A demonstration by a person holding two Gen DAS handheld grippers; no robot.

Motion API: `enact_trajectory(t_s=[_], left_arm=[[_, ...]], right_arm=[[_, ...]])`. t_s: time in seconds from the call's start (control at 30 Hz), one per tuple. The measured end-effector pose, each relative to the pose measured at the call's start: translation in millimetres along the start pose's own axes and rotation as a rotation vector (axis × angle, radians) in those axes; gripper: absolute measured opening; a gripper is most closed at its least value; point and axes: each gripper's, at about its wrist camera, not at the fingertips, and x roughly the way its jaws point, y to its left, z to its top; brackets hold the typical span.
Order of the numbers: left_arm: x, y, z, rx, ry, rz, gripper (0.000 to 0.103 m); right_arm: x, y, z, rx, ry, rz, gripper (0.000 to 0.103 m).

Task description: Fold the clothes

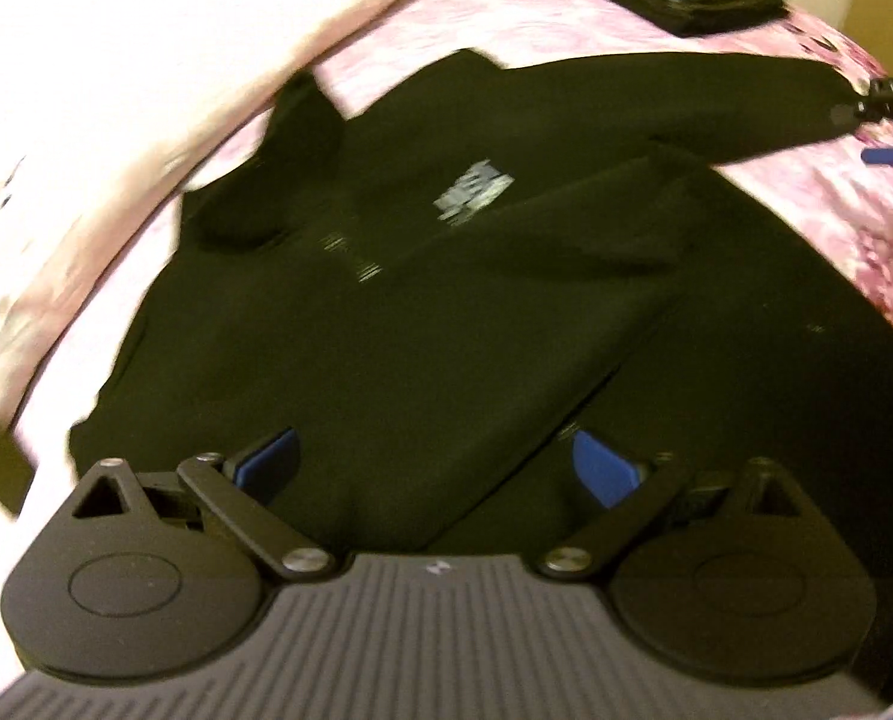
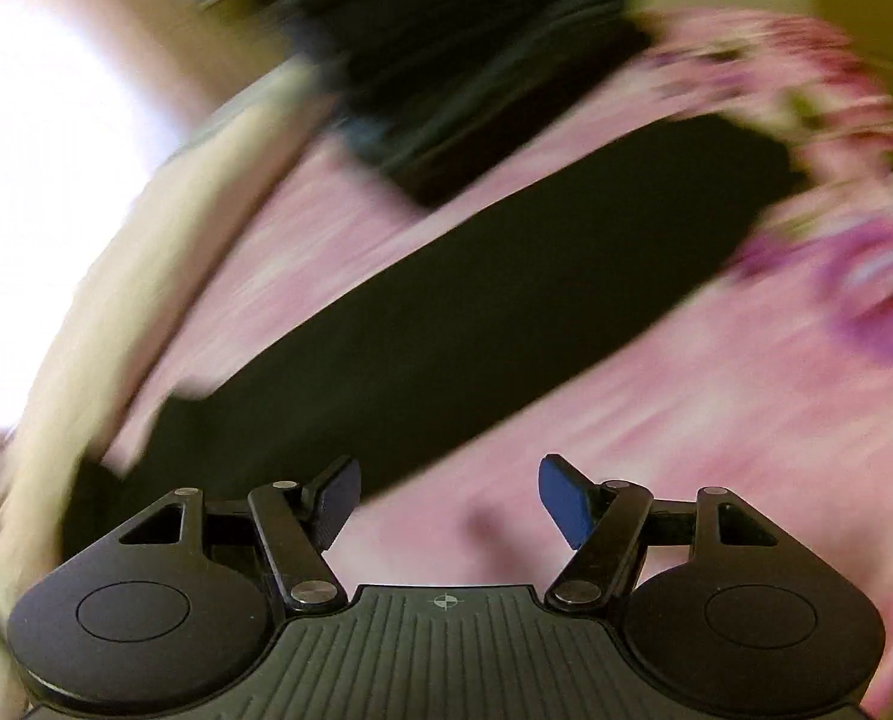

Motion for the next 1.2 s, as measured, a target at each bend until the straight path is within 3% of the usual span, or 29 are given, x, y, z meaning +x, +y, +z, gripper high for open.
enact_trajectory(t_s=[0.23, 0.47, 0.5, 0.53, 0.6, 0.7, 0.8, 0.9, 0.97, 1.07, 1.2], left_arm=[[30.3, -65.0, 54.4, 0.108, -0.007, -0.043, 0.096], [52.9, -96.1, 78.2, 0.165, 0.016, -0.041, 0.096], [53.5, -96.3, 78.9, 0.165, 0.021, -0.039, 0.096], [53.2, -96.2, 79.1, 0.163, 0.025, -0.034, 0.096], [50.4, -94.5, 78.5, 0.157, 0.03, -0.024, 0.096], [39.7, -87.2, 74.8, 0.128, 0.023, -0.008, 0.096], [25.7, -74.6, 65.0, 0.074, 0.017, 0.011, 0.096], [7.2, -57.3, 46.8, 0.016, 0.015, 0.035, 0.096], [-8.1, -43.7, 29.3, -0.02, 0.017, 0.058, 0.096], [-33.2, -21.5, -1.7, -0.075, 0.023, 0.093, 0.096], [-68.1, 14.3, -55.7, -0.174, 0.046, 0.15, 0.096]], right_arm=[[11.8, -95.7, 71.7, 0.151, -0.093, -0.092, 0.069], [36.8, -120.5, 101.9, 0.172, -0.141, -0.062, 0.069], [39.7, -119.3, 104.4, 0.164, -0.142, -0.06, 0.061], [41.9, -117.3, 106.9, 0.149, -0.139, -0.069, 0.038], [45.4, -113.5, 111.7, 0.125, -0.131, -0.095, 0.021], [41.8, -101.0, 114.8, 0.096, -0.135, -0.113, 0.013], [23.7, -59.5, 113.4, -0.057, -0.151, -0.142, 0.011], [-1.7, 19.1, 98.2, -0.285, -0.181, -0.1, 0.01], [-23.4, 87.2, 75.4, -0.462, -0.235, 0.001, 0.01], [-64.6, 193.4, 22.6, -0.695, -0.324, 0.222, 0.01], [-124.8, 300.6, -91.3, -0.933, -0.36, 0.554, 0.01]])
